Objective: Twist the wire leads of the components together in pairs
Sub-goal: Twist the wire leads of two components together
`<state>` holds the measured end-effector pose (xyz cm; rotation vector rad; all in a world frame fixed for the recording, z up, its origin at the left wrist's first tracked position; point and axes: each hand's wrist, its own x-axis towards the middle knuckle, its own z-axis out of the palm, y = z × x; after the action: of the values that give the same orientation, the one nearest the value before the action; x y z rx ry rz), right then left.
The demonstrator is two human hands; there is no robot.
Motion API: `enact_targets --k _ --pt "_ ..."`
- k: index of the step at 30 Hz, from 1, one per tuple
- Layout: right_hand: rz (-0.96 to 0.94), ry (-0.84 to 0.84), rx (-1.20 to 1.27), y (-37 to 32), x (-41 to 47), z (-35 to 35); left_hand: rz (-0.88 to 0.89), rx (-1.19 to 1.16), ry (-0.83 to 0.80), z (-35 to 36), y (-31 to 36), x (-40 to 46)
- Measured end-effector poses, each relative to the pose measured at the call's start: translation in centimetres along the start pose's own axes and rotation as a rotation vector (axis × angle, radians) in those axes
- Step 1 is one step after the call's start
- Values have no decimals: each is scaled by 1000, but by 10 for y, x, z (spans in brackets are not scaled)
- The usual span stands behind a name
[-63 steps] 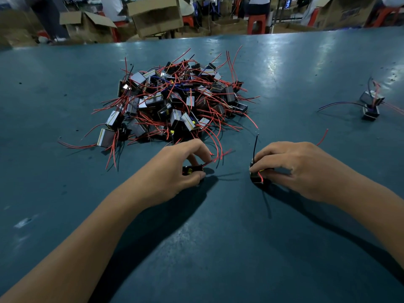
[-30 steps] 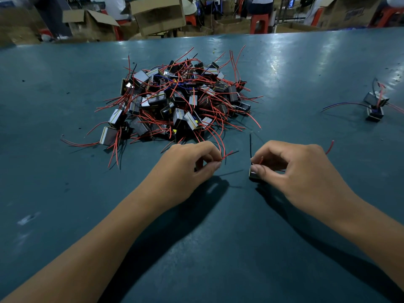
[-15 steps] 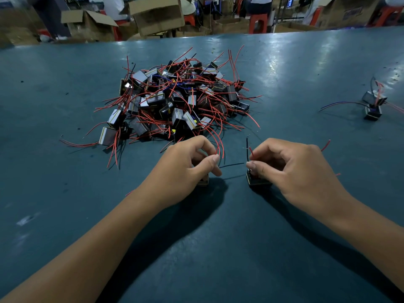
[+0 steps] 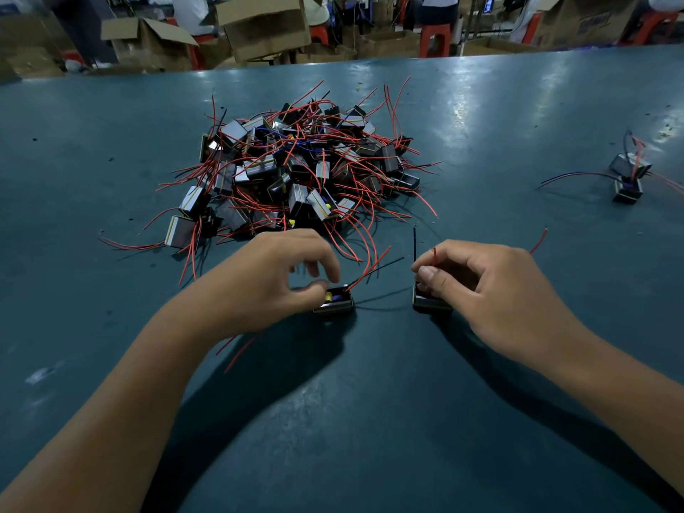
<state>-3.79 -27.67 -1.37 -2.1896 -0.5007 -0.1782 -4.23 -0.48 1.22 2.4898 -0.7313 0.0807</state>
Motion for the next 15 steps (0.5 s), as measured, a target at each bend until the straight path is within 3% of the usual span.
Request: enact_targets --k 8,15 --pt "-2 -5 -10 0 0 -1 7 43 -119 1 4 -2" --pt "-5 -12 -18 1 1 0 -129 69 -129 10 11 -2"
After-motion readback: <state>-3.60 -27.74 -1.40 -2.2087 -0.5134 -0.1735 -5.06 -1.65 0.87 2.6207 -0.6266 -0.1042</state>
